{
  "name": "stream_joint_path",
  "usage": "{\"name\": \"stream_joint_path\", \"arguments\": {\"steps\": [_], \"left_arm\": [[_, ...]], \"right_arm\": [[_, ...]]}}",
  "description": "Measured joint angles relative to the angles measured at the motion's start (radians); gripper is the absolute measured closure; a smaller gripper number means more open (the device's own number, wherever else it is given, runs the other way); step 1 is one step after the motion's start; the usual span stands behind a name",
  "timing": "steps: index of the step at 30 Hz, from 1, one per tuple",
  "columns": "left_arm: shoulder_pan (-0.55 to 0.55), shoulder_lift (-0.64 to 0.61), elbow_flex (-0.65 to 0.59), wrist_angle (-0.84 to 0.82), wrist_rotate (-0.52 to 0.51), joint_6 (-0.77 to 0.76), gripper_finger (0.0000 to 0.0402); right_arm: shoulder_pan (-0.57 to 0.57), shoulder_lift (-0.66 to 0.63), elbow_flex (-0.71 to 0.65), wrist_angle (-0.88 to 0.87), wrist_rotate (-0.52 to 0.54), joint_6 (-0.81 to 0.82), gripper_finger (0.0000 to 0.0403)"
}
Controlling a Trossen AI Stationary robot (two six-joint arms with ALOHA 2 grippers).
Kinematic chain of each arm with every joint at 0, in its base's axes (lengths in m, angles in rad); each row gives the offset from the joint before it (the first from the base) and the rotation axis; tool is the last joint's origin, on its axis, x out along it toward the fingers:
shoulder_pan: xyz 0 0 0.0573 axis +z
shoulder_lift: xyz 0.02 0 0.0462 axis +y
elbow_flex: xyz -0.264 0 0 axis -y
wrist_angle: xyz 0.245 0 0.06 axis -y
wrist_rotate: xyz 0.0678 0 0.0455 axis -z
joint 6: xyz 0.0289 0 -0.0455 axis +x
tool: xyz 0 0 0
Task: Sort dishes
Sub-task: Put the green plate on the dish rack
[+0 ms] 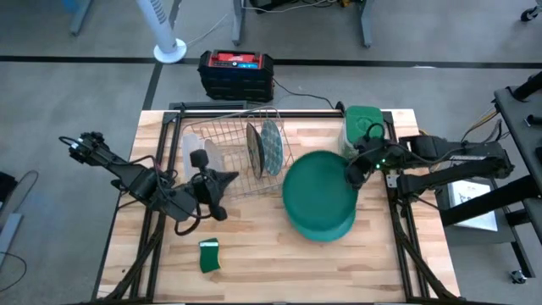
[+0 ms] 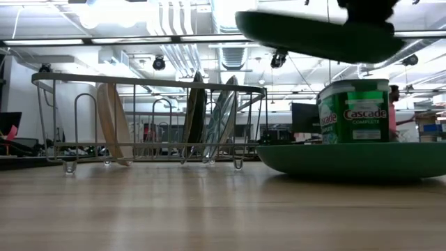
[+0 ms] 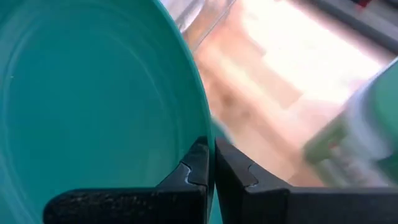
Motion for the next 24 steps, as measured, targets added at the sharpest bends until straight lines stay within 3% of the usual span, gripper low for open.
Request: {"name": "stream_joint_path", "arguments": {"steps": [5,9,16,20,24], "left_arm": [[0.0,-0.013,0.006,-0.004,-0.122,0.133,0.0401],[0.002,-0.047,0.006,-0.002,-0.328,0.216,0.0401],[0.023,-0.133,0.006,0.001,-0.52,0.312,0.0401],[0.055,-0.19,0.006,0.007,-0.517,0.322,0.0401],[0.107,-0.244,0.006,0.031,-0.517,0.353,0.0401]], "right_arm": [[0.029,0.065,0.116,0.008,0.225,-0.042,0.0401],[0.052,0.154,0.219,0.01,0.437,-0.046,0.0401],[0.063,0.376,0.407,0.011,0.539,-0.05,0.0401],[0.077,0.512,0.531,0.007,0.632,-0.055,0.0401],[0.089,0.63,0.665,0.002,0.659,-0.052,0.0401]]}}
